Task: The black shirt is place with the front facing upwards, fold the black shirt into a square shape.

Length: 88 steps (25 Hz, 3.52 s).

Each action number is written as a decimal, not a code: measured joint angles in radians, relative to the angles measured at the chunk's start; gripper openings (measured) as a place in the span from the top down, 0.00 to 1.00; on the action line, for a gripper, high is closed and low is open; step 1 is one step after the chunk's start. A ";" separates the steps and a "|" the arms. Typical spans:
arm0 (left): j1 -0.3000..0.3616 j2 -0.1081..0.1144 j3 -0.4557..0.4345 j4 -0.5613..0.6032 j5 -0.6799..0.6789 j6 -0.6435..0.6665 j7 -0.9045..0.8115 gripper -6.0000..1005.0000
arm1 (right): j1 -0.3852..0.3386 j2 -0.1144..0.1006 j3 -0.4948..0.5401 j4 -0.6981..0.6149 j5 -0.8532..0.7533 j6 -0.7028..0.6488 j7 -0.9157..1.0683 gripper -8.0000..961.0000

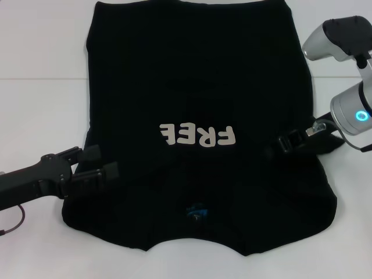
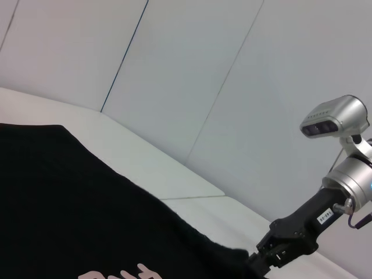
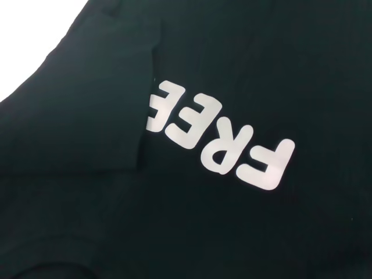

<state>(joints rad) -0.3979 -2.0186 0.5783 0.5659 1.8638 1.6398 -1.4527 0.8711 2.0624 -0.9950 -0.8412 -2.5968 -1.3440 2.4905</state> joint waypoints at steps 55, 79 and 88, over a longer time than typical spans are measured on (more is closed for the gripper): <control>-0.002 0.000 0.000 0.002 0.028 0.000 -0.023 0.10 | -0.007 -0.138 0.227 0.273 0.064 0.062 0.115 0.11; -0.009 0.000 0.001 0.003 0.028 -0.011 -0.034 0.10 | -0.035 -0.157 0.223 0.286 -0.108 0.259 0.160 0.11; -0.009 0.002 0.002 0.004 0.028 -0.012 -0.034 0.10 | -0.029 -0.146 0.227 0.320 -0.105 0.296 0.151 0.11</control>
<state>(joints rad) -0.4065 -2.0170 0.5803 0.5701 1.8913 1.6273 -1.4864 0.8424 1.9159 -0.7678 -0.5214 -2.7014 -1.0476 2.6411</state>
